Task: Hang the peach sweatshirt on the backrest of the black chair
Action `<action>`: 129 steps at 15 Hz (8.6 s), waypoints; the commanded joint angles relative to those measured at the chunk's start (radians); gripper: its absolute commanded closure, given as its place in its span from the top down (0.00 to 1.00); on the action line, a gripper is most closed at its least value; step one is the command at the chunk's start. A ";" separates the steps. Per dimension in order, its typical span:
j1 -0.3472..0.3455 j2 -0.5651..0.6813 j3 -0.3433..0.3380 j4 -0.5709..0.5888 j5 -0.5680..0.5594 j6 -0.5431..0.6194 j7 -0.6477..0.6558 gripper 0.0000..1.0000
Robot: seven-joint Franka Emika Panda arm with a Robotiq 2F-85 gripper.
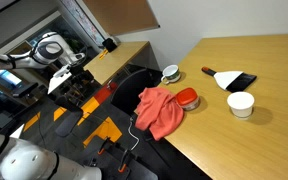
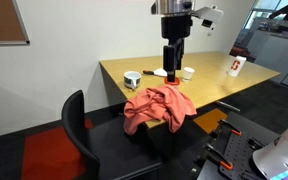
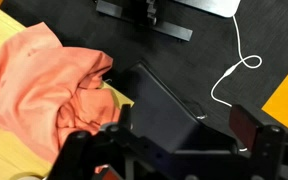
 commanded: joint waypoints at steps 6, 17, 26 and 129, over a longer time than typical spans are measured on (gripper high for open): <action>0.010 0.020 -0.008 0.010 -0.004 0.019 -0.034 1.00; 0.019 0.417 -0.070 0.199 -0.422 0.432 0.083 1.00; 0.030 0.530 -0.119 0.262 -0.376 0.452 0.068 1.00; 0.392 1.123 -0.151 1.296 -0.515 0.614 0.064 0.03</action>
